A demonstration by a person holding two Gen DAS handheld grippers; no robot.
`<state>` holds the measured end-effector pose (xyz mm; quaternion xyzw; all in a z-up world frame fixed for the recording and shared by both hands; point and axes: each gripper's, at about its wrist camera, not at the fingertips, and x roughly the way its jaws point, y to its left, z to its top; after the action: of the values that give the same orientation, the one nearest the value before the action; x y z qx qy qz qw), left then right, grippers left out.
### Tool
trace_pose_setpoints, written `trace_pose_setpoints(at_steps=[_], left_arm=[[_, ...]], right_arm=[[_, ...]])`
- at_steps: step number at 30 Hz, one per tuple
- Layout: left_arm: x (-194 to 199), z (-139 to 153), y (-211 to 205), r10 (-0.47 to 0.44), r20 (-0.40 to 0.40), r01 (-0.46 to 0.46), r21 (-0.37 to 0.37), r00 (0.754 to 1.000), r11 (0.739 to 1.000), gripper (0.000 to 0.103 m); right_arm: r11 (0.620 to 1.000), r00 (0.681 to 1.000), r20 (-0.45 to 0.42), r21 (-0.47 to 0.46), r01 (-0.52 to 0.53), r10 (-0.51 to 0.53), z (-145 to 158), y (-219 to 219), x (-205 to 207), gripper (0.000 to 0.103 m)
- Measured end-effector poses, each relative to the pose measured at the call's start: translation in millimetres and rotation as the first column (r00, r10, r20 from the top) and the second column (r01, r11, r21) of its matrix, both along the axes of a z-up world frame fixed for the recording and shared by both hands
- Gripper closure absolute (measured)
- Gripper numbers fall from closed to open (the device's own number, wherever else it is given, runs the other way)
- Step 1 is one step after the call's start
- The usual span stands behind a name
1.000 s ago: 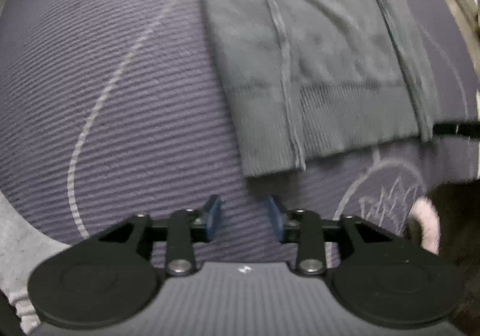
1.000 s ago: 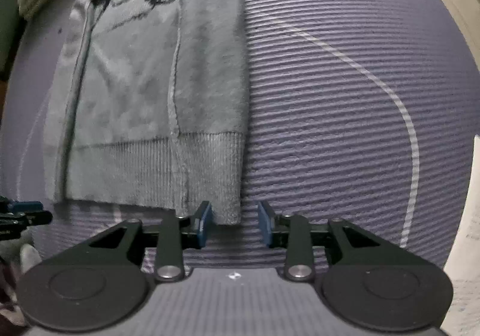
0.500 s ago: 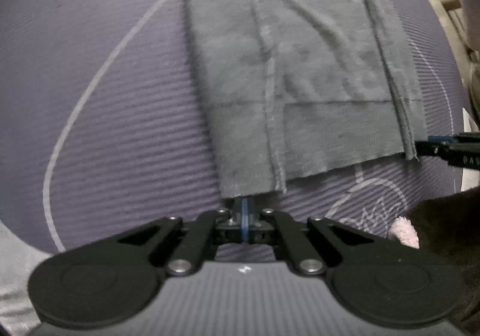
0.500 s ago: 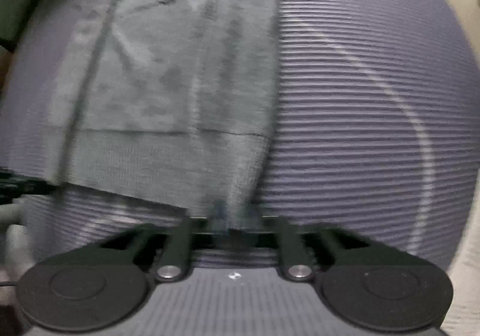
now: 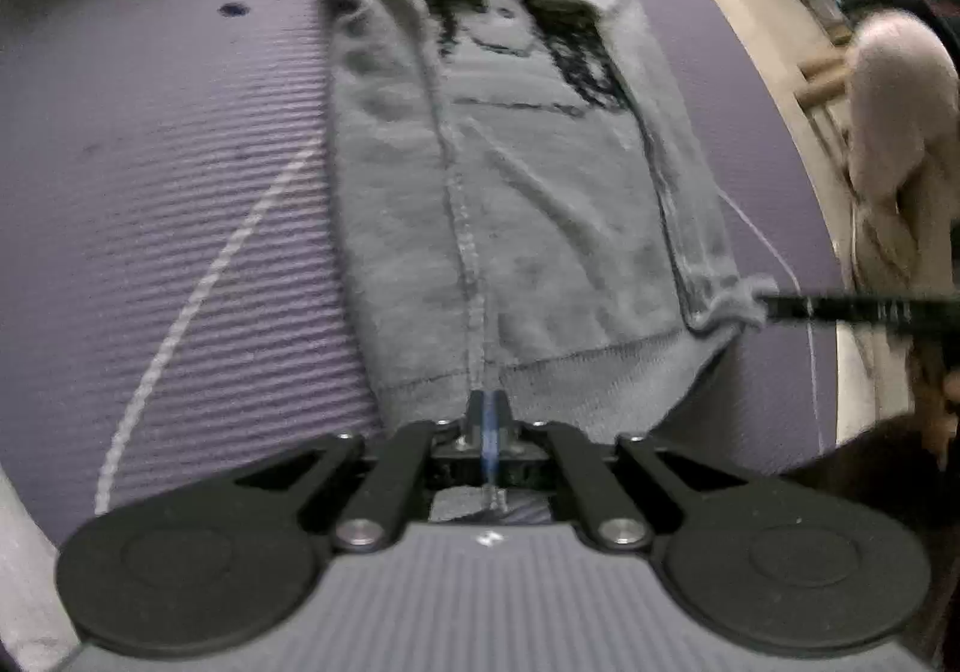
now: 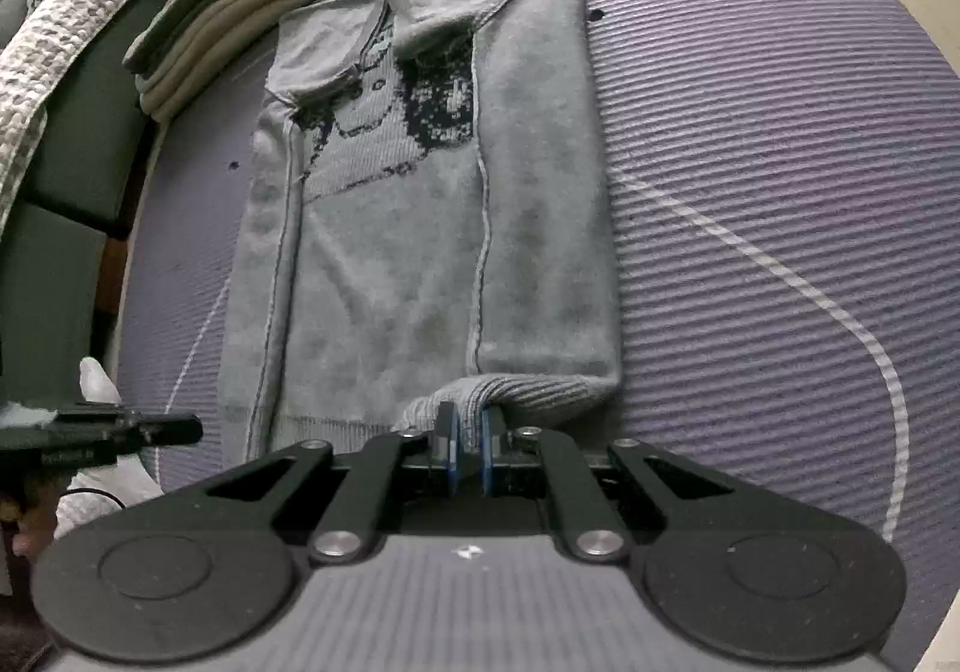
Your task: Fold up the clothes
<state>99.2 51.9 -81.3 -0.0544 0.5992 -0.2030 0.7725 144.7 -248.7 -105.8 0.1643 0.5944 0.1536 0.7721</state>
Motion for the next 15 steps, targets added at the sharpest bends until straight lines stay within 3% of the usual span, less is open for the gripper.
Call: trace_pose_setpoints(at_steps=[5,9,15], left_arm=[[-11.2,-21.7,-25.3,-0.262,0.081,0.245,0.175,0.962,0.954,0.058],[-21.7,-18.8,-27.9,-0.352,0.113,0.327,0.195,0.929,0.925,0.047],[-27.2,-23.5,-36.1,-0.448,0.154,0.4,0.264,0.881,0.878,0.044]], right_arm=[[0.995,0.996,0.032,0.07,0.077,-0.079,-0.3,-12.5,2.1,0.097],[0.984,0.988,0.055,0.111,0.141,-0.147,-7.4,-16.9,19.3,0.097],[0.978,0.98,0.072,0.113,0.178,-0.186,-32.5,-8.9,48.1,0.097]])
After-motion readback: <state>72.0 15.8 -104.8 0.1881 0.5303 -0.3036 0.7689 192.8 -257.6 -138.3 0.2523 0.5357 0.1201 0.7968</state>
